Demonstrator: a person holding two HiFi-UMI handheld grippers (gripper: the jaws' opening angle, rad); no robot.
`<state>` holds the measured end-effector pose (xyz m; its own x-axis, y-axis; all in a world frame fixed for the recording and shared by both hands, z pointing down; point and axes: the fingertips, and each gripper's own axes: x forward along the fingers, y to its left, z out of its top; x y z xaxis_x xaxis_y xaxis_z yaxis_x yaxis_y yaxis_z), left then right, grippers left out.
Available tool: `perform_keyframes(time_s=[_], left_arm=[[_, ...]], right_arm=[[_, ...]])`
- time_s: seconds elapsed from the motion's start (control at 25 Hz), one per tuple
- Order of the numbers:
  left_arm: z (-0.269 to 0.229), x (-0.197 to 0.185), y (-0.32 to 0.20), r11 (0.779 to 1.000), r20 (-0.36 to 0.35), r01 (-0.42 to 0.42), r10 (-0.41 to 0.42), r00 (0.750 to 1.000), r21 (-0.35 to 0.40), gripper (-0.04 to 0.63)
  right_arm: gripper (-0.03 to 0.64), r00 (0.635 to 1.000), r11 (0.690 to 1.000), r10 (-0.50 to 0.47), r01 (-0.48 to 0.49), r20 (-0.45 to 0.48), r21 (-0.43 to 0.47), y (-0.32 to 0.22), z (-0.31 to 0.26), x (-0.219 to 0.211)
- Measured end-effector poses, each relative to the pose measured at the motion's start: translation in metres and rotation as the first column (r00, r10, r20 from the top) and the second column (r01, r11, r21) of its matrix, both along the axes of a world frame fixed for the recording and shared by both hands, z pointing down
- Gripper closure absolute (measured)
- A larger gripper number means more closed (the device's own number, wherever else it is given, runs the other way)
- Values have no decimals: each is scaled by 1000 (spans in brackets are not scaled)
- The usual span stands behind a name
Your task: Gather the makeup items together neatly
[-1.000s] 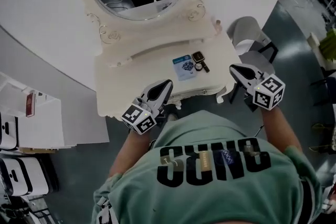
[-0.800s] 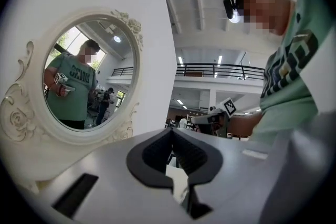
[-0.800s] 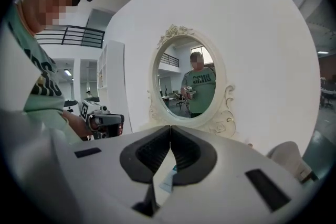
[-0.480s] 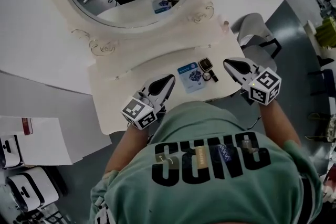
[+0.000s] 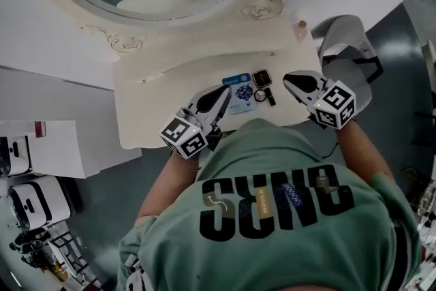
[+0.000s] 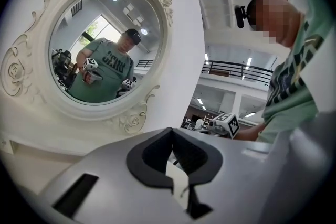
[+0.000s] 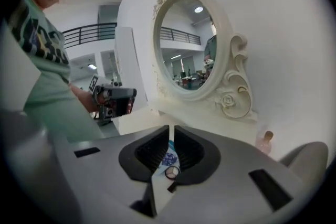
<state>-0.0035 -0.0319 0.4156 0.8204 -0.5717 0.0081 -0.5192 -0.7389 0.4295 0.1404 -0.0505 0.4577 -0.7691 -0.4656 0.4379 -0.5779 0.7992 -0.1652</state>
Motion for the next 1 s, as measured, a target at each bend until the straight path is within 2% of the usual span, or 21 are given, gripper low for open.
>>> perform_keyframes(time_s=[0.08, 0.16, 0.24, 0.36, 0.44, 0.48, 0.56, 0.64, 0.8, 1.0], left_arm=[[3, 10, 2, 1000, 10, 6, -6, 1000, -6, 586], [8, 13, 2, 1000, 23, 13, -13, 1000, -12, 586], [14, 12, 0, 1000, 32, 17, -16, 999, -22, 586], [27, 6, -1, 998, 36, 25, -23, 999, -54, 586], [38, 0, 2, 995, 34, 35, -32, 999, -89, 586], [45, -2, 3, 993, 35, 38, -35, 999, -108, 586], [57, -5, 5, 990, 38, 36, -31, 999, -134, 586], [68, -7, 6, 988, 38, 28, -23, 999, -149, 586], [81, -11, 9, 985, 29, 24, -19, 999, -170, 586], [86, -17, 11, 983, 19, 25, -22, 1000, -180, 586]], right_arm=[[551, 986, 992, -123, 123, -110, -3, 11, 27, -4], [505, 932, 961, -267, 277, -244, 7, 24, 56, -10], [460, 829, 899, -401, 439, -390, 7, 33, 86, -15], [404, 628, 786, -544, 613, -556, -76, 40, 130, -19], [366, 512, 723, -612, 671, -603, -163, 44, 160, -18], [351, 466, 699, -633, 687, -619, -197, 44, 173, -18], [331, 397, 666, -652, 706, -646, -239, 39, 194, -18], [315, 359, 651, -662, 711, -658, -266, 35, 209, -18], [304, 313, 633, -678, 709, -665, -311, 34, 229, -16], [296, 288, 632, -673, 702, -681, -328, 33, 242, -14]])
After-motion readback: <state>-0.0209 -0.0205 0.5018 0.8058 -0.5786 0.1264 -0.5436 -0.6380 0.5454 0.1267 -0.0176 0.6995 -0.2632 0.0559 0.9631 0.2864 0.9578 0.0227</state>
